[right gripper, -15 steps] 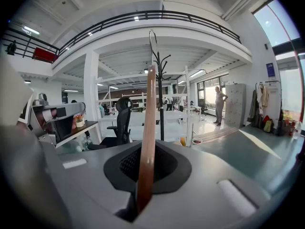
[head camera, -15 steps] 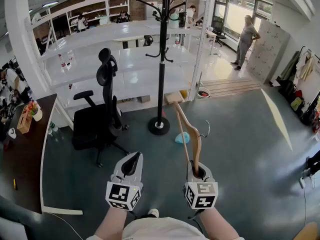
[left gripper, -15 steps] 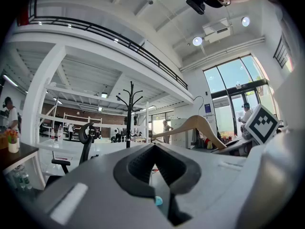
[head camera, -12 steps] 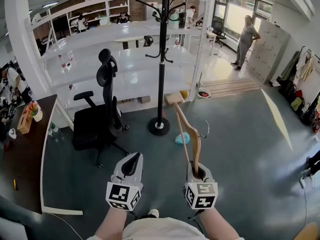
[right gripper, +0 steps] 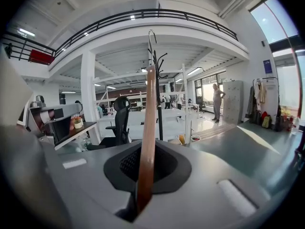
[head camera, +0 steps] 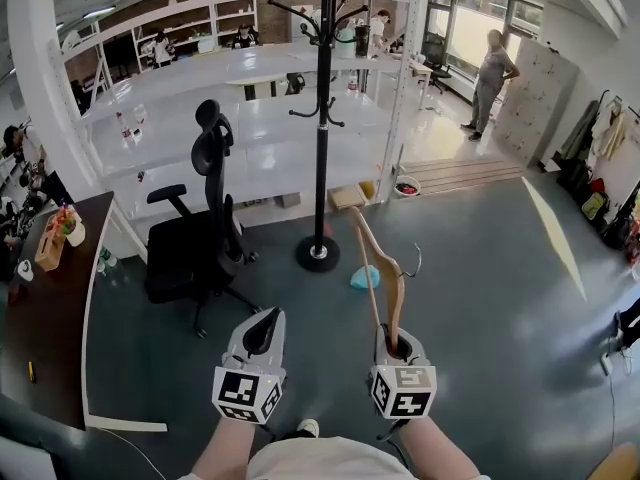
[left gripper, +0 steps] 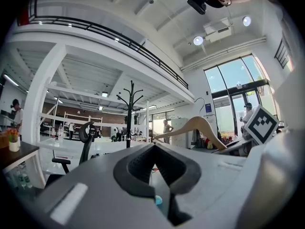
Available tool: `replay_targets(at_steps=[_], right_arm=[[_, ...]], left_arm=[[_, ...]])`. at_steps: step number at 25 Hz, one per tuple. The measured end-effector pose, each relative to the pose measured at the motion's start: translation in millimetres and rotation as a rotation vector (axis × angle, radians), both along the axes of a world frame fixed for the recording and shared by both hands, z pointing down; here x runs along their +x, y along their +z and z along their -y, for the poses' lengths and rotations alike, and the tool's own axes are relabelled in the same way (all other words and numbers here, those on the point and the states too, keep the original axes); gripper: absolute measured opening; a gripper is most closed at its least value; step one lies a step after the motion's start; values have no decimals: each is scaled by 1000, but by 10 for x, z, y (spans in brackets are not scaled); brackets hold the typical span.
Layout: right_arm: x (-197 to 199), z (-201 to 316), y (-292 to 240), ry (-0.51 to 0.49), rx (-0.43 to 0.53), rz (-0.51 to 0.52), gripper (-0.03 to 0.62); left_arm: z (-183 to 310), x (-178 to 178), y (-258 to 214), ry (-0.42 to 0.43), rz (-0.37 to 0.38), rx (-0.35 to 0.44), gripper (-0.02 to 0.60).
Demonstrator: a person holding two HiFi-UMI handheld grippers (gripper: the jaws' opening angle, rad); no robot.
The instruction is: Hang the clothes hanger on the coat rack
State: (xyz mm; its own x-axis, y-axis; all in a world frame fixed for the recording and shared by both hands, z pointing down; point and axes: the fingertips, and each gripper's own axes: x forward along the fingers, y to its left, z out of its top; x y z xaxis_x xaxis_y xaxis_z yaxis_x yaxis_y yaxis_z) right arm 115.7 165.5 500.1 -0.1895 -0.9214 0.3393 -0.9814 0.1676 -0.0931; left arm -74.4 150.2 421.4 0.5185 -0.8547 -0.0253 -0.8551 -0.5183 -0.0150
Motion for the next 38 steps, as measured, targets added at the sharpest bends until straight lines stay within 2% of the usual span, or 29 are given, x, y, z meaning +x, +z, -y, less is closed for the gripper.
replay_targets(at_steps=[6,18,26,31,38], right_arm=[[-64,36,33,3,-15,9,28],[-464,410,47,24,-23,25,26],[-523,712,119,32,-35,13,26],[-492,1075,176,0,-41,13,25],[-251,1924,196,-41,-22,23,25]], left_arm=[[35,-111,41,-6,-7,-11,0],[423,-598,92,-2,-12,-21,0],[708,-689,209,-3,-26,-39,0],[1036,-707,309,-43,-32,-60,0],[1830,-477,325,-77,-12,-43,0]])
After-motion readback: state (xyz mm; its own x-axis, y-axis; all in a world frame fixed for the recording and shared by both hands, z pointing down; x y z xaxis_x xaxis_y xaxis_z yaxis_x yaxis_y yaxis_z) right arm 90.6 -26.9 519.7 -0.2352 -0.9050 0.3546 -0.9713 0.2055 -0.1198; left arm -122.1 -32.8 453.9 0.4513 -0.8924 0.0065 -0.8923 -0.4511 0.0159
